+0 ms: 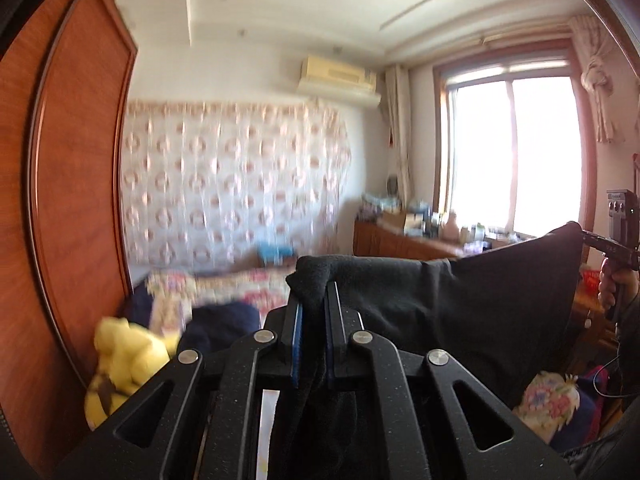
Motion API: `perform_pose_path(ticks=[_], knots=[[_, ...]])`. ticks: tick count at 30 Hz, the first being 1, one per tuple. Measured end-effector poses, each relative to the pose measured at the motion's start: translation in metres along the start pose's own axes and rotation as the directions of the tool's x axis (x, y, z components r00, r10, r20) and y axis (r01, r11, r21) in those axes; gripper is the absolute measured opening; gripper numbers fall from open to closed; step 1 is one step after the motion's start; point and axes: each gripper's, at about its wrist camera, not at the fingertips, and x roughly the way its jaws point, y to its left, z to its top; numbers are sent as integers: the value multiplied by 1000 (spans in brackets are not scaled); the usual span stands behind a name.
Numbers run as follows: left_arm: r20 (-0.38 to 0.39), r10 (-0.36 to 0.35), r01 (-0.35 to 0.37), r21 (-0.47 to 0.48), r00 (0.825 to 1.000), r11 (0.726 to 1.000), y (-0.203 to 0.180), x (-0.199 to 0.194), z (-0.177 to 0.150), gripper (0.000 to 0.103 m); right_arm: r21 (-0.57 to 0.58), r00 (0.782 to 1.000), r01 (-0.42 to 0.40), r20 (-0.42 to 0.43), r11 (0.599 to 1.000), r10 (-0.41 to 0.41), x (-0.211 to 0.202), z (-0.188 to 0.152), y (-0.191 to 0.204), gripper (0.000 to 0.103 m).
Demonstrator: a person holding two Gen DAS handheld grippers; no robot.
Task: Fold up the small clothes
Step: 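Grasp the folded T-shirt edge with both grippers and lift it up, then lower the T-shirt onto the quilt and open both grippers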
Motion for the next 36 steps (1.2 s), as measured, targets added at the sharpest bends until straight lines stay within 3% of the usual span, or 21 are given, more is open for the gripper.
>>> perform_pose_path(ticks=[6,10,15,19,24,26,28,29,30,32,36], knots=[[115,4,-10,52,993,999,-3,-15,45,9,-62,995,45,95,997,-39,-38,41,2,11],[129,6,-16,75,992,997,-3,1,57,9,-86,990,87,117,992,-77,-44,55,0,11],[81,50,-57,86,995,995,-4,58,51,9,-78,990,136,30,988,-135,17,47,9,11],[-18,125,-123,110,992,986,-3,132,25,9,-64,977,191,-84,979,-196,93,38,-5,11],[-195,192,-169,130,962,977,13,258,-25,10,-74,914,249,-312,966,-259,210,-6,-37,11],[-260,199,-166,146,945,975,13,292,-46,11,-77,871,288,-393,955,-294,253,-28,-47,13],[-402,203,-154,150,893,977,18,330,-76,18,-66,828,334,-455,940,-327,291,-53,-53,23],[-433,191,-151,124,881,981,20,336,-89,20,-45,813,349,-482,936,-326,305,-63,-55,29],[-440,170,-136,107,882,985,20,335,-97,23,-29,804,364,-495,931,-330,315,-72,-55,32],[-465,140,-111,90,874,990,20,330,-113,39,-34,780,394,-516,918,-354,330,-85,-50,41],[-504,131,-97,94,854,991,16,310,-131,41,-26,762,385,-555,923,-334,339,-94,-33,43]])
